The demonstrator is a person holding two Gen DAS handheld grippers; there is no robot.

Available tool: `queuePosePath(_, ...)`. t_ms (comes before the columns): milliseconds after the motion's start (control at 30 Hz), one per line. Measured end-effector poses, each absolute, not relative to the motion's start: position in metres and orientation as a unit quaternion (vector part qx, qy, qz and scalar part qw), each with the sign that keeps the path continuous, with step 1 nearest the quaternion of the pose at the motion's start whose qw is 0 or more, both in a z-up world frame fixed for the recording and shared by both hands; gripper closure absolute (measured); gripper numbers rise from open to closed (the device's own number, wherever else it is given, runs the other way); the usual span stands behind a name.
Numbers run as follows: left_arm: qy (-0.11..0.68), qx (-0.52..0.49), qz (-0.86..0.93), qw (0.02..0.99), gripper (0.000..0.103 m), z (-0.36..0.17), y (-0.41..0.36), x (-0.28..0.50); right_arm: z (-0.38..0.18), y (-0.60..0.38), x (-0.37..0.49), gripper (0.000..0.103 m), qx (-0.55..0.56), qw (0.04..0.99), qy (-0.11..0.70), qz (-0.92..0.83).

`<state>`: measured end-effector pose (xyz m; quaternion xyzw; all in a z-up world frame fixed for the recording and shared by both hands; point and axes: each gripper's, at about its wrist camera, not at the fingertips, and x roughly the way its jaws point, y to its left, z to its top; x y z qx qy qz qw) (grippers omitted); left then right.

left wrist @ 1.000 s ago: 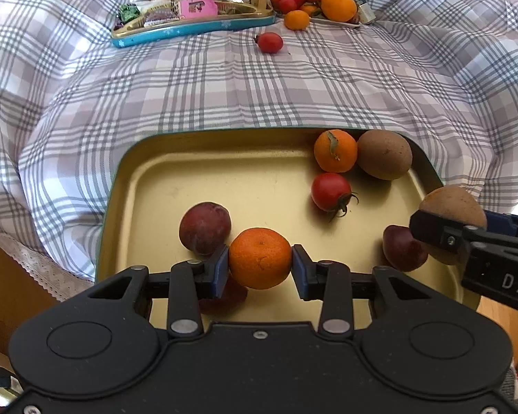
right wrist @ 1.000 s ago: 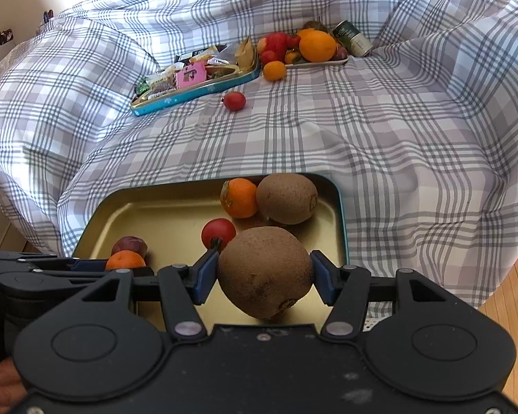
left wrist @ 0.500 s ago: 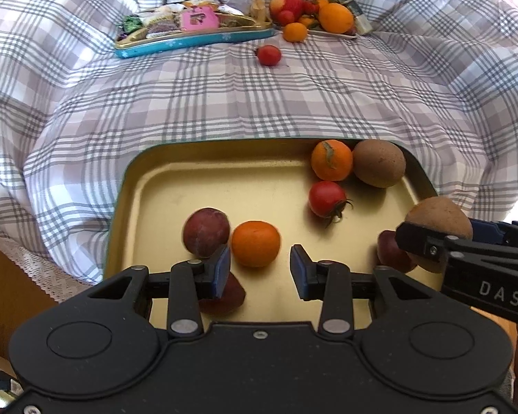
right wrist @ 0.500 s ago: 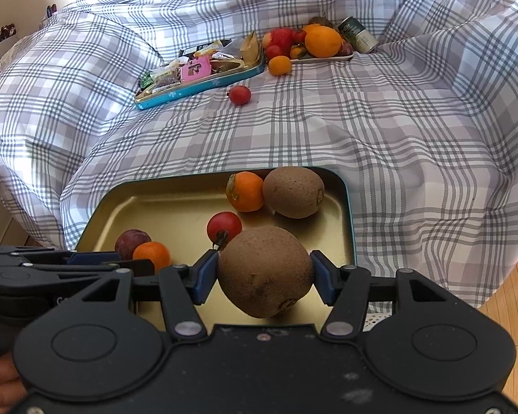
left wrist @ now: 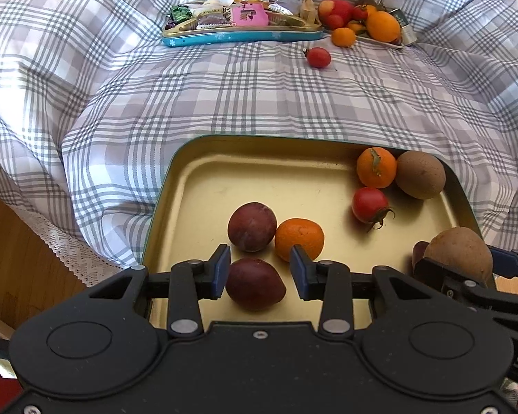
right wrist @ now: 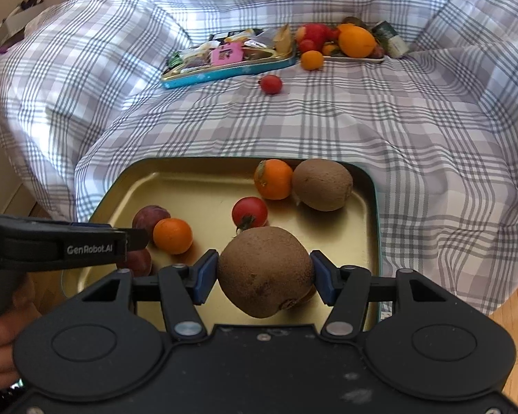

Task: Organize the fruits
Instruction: 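Release the mandarin with the left tool while the right tool drops the kiwi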

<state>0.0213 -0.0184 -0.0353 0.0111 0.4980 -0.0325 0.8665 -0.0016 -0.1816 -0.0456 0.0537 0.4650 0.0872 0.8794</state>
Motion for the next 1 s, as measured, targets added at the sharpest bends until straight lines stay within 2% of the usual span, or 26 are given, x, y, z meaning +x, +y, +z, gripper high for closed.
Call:
queuePosePath(367,0.500,0.011,-0.029,0.865,0.056,-0.0358,-0.0177,0.0215,-0.0487,-0.1806,-0.0015,0.042,0.045,0.873,0.476,0.097)
queuePosePath(533,0.502,0.013,-0.029,0.864,0.056,-0.0363,-0.0173,0.0212,-0.0394,-0.1791,-0.0052,0.043,0.036,0.888,0.448,0.099)
queuePosePath(1000,0.506,0.015,-0.025,0.862,0.058,-0.0374,-0.0175,0.0206,-0.0451,-0.1780,-0.0046,0.044,0.034,0.881,0.464,0.089)
